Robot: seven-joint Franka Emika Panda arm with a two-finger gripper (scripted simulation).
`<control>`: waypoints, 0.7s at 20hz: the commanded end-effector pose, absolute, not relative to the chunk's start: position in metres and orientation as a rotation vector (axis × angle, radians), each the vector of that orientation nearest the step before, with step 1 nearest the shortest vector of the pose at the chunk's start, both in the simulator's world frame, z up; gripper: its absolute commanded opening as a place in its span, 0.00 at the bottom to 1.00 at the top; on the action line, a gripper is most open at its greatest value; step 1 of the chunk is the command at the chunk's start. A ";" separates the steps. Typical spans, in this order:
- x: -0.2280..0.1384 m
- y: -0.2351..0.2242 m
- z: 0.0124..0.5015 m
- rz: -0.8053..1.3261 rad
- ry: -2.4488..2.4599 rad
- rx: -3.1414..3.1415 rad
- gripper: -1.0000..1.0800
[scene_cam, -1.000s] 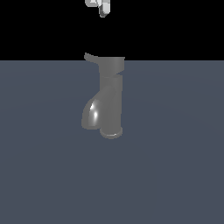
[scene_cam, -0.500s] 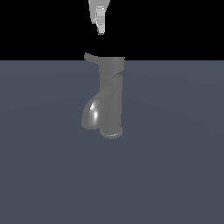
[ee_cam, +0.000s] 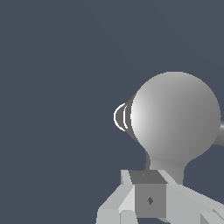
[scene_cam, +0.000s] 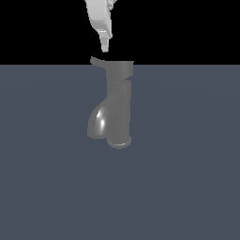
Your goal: Turn on the faucet by rotating a designated handle.
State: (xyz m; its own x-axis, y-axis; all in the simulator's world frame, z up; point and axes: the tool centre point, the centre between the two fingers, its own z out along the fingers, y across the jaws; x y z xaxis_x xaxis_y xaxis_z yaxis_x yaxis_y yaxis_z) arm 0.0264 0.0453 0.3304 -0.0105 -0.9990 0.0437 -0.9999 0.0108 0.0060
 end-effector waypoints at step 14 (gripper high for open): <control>0.054 0.058 0.299 0.001 -2.438 1.979 0.00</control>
State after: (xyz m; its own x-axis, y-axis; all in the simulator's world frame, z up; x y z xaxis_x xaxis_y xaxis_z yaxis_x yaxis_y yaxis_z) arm 0.0527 0.0574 0.2998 -0.1964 -0.9805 0.0036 -0.9805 0.1964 0.0004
